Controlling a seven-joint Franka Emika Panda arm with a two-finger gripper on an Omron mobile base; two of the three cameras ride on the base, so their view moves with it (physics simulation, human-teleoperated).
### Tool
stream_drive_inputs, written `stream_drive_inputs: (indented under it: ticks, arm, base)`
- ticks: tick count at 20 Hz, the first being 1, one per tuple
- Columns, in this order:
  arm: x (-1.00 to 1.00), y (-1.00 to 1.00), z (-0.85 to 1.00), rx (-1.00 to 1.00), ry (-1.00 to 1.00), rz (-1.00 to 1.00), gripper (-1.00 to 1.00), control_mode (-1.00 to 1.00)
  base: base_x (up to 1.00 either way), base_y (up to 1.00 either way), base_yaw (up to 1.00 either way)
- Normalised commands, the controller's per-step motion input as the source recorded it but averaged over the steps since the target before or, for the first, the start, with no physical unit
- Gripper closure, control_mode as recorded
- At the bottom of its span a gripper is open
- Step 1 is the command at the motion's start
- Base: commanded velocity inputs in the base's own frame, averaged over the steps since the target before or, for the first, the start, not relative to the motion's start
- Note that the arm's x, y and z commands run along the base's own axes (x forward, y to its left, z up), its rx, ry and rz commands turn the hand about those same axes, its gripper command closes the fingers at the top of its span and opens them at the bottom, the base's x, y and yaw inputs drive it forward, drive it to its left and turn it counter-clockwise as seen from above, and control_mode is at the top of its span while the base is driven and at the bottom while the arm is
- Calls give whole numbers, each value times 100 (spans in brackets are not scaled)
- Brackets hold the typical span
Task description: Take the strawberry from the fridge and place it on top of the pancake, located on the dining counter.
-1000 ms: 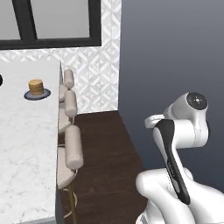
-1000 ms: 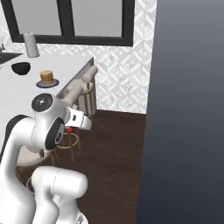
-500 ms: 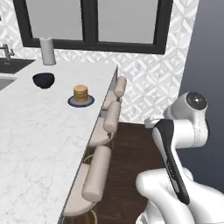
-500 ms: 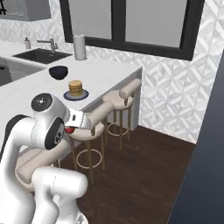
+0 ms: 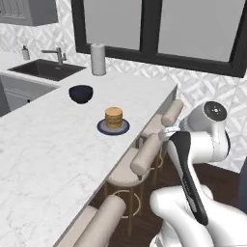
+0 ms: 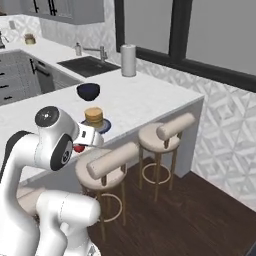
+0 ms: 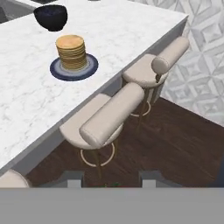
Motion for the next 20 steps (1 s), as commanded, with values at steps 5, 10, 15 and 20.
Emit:
stream_drive_inputs:
  ticks: [5,10,15,20]
  arm:
    - [0,0,0,0,0,0,100,100]
    - [0,0,0,0,0,0,100,100]
    - [0,0,0,0,0,0,100,100]
    - [0,0,0,0,0,0,100,100]
  base:
    - [68,-61,57]
    - [53,-60,60]
    - [41,-67,58]
    - [62,-47,61]
